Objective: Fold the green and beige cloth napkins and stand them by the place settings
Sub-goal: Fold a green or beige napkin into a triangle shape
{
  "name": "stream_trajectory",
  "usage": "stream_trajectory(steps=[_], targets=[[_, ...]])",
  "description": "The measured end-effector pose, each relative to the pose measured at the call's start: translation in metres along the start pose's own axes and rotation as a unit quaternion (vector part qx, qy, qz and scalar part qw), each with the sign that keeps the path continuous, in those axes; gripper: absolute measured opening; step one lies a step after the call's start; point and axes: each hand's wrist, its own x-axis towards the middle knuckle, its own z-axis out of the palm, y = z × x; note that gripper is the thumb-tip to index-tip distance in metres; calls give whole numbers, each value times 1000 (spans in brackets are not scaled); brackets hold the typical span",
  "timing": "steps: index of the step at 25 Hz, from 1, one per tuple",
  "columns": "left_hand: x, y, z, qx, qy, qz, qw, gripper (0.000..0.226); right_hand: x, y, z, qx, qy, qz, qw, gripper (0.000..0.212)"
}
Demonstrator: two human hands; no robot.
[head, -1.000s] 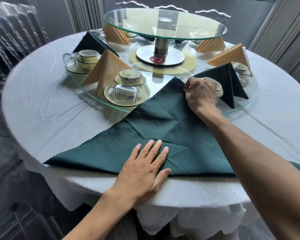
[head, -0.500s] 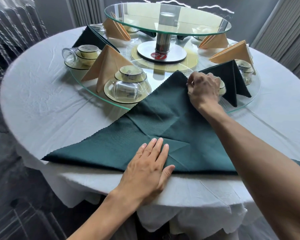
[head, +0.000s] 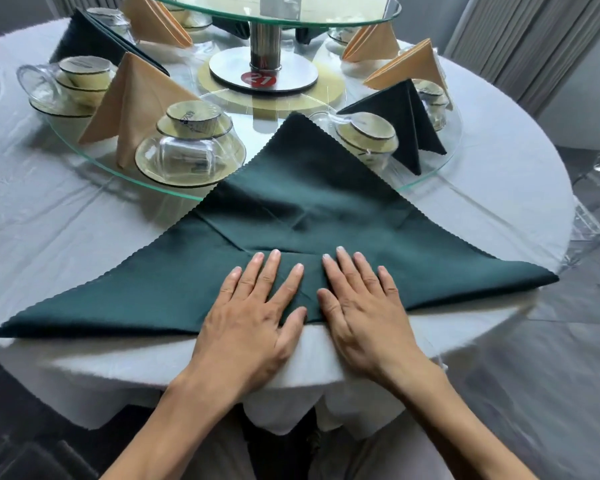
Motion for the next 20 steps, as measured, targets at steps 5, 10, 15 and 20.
stream_trajectory(steps=[5, 10, 15, 20], targets=[[-2, 3, -5, -7, -26, -15, 1000, 74, -16, 146, -28, -15, -24, 227, 973, 58], [-2, 3, -5, -2, -30, -7, 1000, 73, -21, 150, -41, -60, 13, 281, 958, 60], [0, 5, -6, -16, -27, -9, 999, 74, -8, 15, -15, 16, 80, 10, 997, 71], [-16, -40, -14, 17, -55, -6, 998, 79, -10, -2, 16, -59, 71, -6, 996, 59]])
